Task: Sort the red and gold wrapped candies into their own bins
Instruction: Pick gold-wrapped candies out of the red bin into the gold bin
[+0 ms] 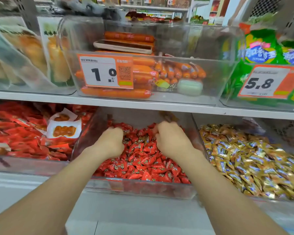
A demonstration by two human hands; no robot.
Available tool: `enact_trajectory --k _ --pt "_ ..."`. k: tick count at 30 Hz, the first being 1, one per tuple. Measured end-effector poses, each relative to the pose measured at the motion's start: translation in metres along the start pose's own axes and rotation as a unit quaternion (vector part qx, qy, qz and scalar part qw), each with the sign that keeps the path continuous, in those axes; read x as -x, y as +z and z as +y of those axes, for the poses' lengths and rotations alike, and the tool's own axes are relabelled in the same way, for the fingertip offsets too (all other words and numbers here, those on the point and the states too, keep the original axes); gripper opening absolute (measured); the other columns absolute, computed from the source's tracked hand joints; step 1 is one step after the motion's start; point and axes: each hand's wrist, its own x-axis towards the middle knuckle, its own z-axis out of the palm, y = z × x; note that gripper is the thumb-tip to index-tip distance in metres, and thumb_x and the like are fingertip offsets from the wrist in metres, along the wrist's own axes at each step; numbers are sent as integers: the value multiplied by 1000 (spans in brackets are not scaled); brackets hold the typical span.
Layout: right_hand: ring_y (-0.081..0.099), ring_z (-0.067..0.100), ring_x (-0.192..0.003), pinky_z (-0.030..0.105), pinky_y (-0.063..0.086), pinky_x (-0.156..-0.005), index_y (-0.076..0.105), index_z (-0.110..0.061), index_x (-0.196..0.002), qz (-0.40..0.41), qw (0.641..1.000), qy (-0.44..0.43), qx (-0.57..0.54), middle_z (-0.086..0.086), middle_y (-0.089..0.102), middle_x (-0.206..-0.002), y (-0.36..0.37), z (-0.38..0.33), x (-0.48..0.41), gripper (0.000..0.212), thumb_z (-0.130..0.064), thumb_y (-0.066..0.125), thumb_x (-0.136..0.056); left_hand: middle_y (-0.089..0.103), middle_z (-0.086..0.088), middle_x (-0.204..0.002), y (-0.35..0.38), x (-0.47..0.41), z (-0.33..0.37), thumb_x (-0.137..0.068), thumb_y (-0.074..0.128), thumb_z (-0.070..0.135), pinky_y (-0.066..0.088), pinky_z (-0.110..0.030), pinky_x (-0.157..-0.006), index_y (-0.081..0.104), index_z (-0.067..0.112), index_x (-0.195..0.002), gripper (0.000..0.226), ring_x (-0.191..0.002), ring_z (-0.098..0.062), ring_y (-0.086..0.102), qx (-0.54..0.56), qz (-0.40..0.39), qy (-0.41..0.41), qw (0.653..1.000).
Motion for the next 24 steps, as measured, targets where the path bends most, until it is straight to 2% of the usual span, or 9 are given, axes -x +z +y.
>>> enact_trajectory --k 2,4,7,9,12,16,20,22,24 --pt "66 36 -110 45 57 -94 70 -15 -114 -21 1000 -21 5 13 70 -114 16 -5 -20 22 -9 59 -95 62 -19 -130 10 -19 -8 -95 60 7 46 -37 -105 62 5 -121 26 -126 -37 58 26 33 56 998" --pt "59 31 -120 42 51 -102 71 -17 -121 -37 998 -53 -22 9 67 -126 29 -11 -36 27 -9 59 -98 55 -15 -145 15 -32 -13 -94 64 6 37 -36 -116 57 9 -141 48 -139 -33 47 62 48 106 991" --pt "61 27 -123 37 49 -106 73 -19 -125 -82 994 -67 -40 5 69 -131 40 -13 -52 30 -12 66 -96 47 -11 -154 20 -43 -20 -92 68 8 34 -35 -120 44 14 -154 66 -146 -31 40 54 -1 127 990" --pt "65 27 -119 36 53 -103 74 -20 -125 -136 989 -56 -9 5 71 -129 46 -8 -61 35 -12 70 -91 42 -10 -158 24 -49 -21 -90 68 8 33 -34 -121 33 15 -159 78 -148 -29 38 25 -49 128 990" --pt "68 26 -108 32 56 -85 71 -26 -127 -189 980 -53 22 1 72 -121 49 -2 -69 44 -15 68 -84 46 -7 -152 22 -56 -19 -82 75 15 40 -36 -117 32 18 -157 86 -143 -28 44 -15 -85 116 989" --pt "64 28 -113 32 54 -87 58 -24 -142 -233 968 -79 56 5 65 -130 48 -6 -74 58 -12 68 -87 54 -5 -139 16 -58 -10 -80 82 22 46 -31 -103 46 18 -144 73 -129 -26 53 -36 -93 117 988" --pt "65 34 -115 35 55 -89 58 -18 -139 -213 969 -97 77 10 66 -128 56 -15 -76 53 -6 67 -88 62 -5 -123 17 -57 -6 -84 75 23 42 -26 -82 58 16 -121 41 -116 -26 59 -36 -85 119 989" --pt "68 32 -107 36 57 -85 65 -19 -127 -206 973 -90 60 8 69 -119 61 -14 -76 42 -6 66 -87 64 -5 -116 17 -55 -4 -85 68 18 44 -27 -79 60 15 -109 26 -109 -27 61 -24 -87 114 989" --pt "68 24 -86 34 55 -71 68 -22 -101 -202 976 -84 20 2 70 -98 61 -10 -75 19 -11 66 -86 67 -6 -109 17 -52 -6 -85 63 17 49 -30 -78 59 19 -94 11 -101 -26 63 -8 -84 107 991"
